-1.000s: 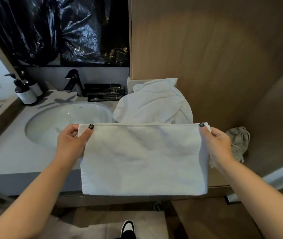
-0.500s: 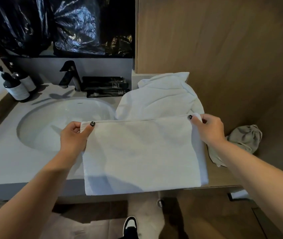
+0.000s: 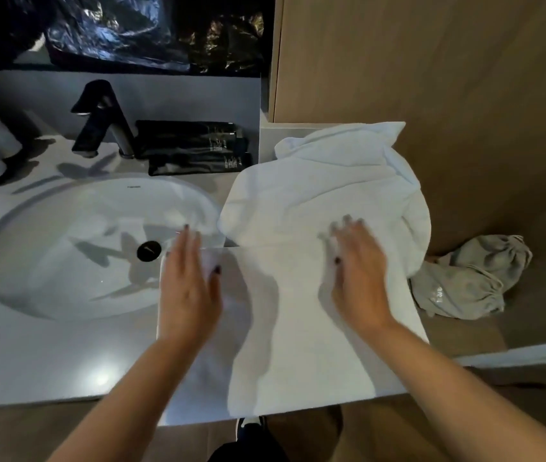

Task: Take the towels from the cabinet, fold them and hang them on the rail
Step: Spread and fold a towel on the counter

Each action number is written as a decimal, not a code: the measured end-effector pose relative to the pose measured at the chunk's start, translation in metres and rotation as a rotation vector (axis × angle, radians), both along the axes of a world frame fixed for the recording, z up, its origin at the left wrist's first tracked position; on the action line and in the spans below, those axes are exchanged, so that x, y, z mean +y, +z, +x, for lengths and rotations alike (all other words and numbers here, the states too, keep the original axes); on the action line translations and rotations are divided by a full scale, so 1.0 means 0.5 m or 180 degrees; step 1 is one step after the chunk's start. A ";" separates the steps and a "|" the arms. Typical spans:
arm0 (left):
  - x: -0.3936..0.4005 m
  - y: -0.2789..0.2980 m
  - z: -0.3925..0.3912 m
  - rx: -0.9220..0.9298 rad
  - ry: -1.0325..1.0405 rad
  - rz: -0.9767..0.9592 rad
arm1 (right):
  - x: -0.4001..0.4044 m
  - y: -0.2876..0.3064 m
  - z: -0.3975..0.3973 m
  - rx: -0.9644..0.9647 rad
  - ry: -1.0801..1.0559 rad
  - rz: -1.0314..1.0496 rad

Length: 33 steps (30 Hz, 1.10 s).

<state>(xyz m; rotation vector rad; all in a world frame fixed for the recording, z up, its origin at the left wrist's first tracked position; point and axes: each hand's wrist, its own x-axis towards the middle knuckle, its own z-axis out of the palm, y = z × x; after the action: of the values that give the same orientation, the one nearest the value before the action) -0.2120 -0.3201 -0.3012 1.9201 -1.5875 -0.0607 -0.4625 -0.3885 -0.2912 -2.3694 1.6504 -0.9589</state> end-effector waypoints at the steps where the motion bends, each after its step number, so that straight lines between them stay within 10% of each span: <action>1: 0.013 -0.004 -0.028 -0.0159 -0.0310 0.0142 | 0.025 -0.019 0.023 0.0116 0.0486 0.0026; 11: 0.018 -0.065 -0.062 -0.0993 -0.0907 0.1468 | 0.028 -0.091 0.025 0.1908 0.1214 0.0760; 33: 0.095 -0.023 -0.055 -0.0466 -0.0803 0.1675 | 0.095 -0.047 -0.022 0.1422 0.0429 0.1233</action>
<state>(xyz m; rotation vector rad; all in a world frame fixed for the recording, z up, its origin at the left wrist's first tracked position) -0.2393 -0.2725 -0.3127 2.1276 -2.0601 -0.4981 -0.4735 -0.3408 -0.3145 -2.4813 1.5882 -0.0672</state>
